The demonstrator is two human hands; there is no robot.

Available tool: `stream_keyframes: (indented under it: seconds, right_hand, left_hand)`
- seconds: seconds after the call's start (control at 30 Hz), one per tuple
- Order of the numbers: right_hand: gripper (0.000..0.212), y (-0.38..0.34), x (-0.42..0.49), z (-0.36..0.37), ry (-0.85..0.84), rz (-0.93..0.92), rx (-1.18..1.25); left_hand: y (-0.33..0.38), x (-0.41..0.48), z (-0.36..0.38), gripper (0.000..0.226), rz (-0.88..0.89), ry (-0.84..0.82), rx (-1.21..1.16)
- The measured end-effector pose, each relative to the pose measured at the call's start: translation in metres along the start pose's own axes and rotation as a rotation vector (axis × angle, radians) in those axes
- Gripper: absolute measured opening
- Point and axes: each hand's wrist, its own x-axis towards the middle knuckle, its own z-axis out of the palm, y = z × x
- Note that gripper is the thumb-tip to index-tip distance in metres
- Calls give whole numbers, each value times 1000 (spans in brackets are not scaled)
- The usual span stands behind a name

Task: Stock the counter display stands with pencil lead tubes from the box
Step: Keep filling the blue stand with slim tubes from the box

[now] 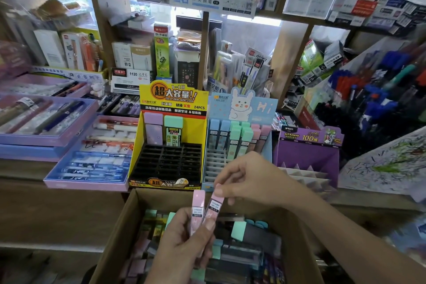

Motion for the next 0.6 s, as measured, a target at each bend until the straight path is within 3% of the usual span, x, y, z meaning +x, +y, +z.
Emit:
stream_keyframes:
  seconds: [0.2,0.4,0.6]
  right_hand:
    - [10,-10,-8,-24,124,-15,65]
    - [11,-20,-17,-74,395,-4,-182]
    - [15,-10,-16,-105,538,43,-399]
  left_hand:
    - [2,-1,2,17,-63,74,-5]
    - [7,-2,4,18,-74,94,-34]
    - [7,-2,5,16,-86,91,-18]
